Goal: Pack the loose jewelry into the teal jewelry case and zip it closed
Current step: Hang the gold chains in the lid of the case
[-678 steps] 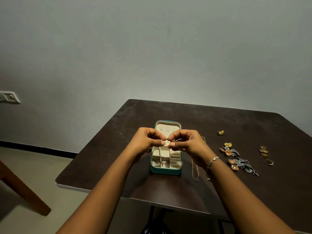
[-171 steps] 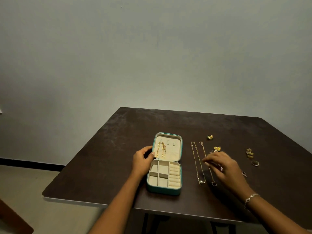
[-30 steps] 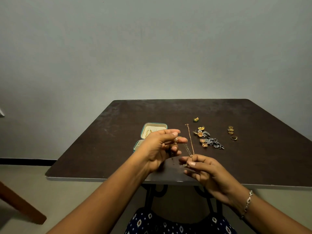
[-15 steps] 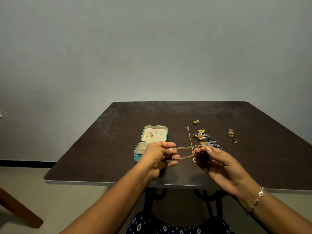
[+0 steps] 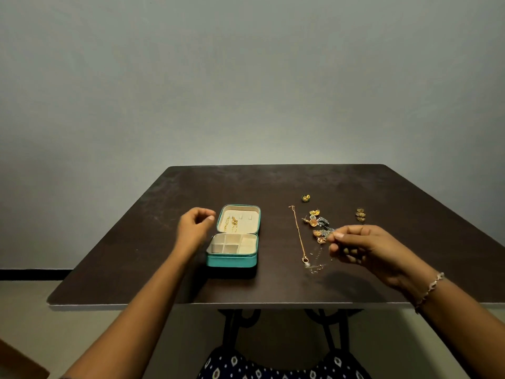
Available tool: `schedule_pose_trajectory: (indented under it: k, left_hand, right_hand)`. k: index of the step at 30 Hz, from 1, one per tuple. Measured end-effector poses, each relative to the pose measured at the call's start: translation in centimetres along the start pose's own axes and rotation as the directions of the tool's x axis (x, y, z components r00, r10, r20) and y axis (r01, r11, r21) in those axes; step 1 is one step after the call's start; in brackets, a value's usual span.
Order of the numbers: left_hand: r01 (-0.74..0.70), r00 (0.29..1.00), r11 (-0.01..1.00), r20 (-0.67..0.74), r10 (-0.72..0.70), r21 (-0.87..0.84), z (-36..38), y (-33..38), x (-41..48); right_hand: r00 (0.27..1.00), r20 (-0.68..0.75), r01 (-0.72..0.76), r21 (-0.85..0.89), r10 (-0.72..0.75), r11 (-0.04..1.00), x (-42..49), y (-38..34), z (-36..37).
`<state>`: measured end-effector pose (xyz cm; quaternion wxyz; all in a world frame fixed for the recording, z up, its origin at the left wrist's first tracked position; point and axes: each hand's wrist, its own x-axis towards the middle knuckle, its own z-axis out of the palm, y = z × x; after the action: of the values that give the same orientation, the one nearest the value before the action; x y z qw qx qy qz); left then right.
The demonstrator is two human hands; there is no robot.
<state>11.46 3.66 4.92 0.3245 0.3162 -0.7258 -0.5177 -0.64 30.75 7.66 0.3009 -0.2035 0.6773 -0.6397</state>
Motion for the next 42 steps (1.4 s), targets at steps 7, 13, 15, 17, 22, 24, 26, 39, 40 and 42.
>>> schedule_pose_trajectory:
  k: [7, 13, 15, 17, 22, 24, 26, 39, 40, 42]
  left_hand:
    - [0.184, 0.978, 0.981, 0.113, -0.177, -0.06, 0.4, -3.2, 1.6]
    - [0.148, 0.988, 0.981, 0.071, -0.14, -0.126, 1.5, -4.4, 1.9]
    - [0.135, 0.986, 0.985, 0.115, -0.123, -0.109, 1.6, -4.6, 1.9]
    - [0.119, 0.985, 0.99, 0.138, -0.107, -0.082, 1.8, -4.7, 1.9]
    - [0.081, 0.984, 0.996, 0.162, -0.076, -0.024, 2.1, -5.7, 2.2]
    - [0.069, 0.985, 0.998, 0.161, -0.067, -0.005, 2.1, -6.1, 2.2]
    - [0.035, 0.986, 0.999, 0.162, -0.037, 0.014, 2.1, -6.1, 1.9]
    - [-0.115, 0.976, 0.982, 0.165, 0.14, -0.152, 1.8, -5.9, 1.6]
    - [-0.118, 0.976, 0.983, 0.164, 0.14, -0.14, 1.8, -5.9, 1.6]
    - [-0.124, 0.977, 0.984, 0.158, 0.144, -0.127, 1.8, -6.0, 1.7]
  right_hand:
    - [0.997, 0.075, 0.035, -0.22, -0.019, 0.975, 1.6, -2.0, 0.6]
    - [0.99, 0.143, 0.037, -0.241, -0.002, 0.97, 3.7, -3.4, 1.9]
    - [0.986, 0.168, 0.037, -0.237, 0.003, 0.971, 4.6, -3.7, 2.6]
    - [0.983, 0.185, 0.037, -0.246, 0.01, 0.969, 5.4, -4.1, 3.3]
    - [0.976, 0.216, 0.046, -0.253, 0.01, 0.966, 7.4, -4.9, 5.2]
    - [0.972, 0.236, 0.061, -0.268, 0.004, 0.962, 8.3, -5.1, 5.9]
    - [0.965, 0.261, 0.075, -0.29, 0.003, 0.954, 9.0, -5.4, 6.5]
    - [0.936, 0.352, 0.166, -0.382, -0.023, 0.909, 13.0, -6.0, 10.3]
    - [0.935, 0.355, 0.17, -0.383, -0.025, 0.908, 13.2, -6.0, 10.5]
    - [0.93, 0.366, 0.178, -0.386, -0.027, 0.905, 13.5, -5.9, 10.8]
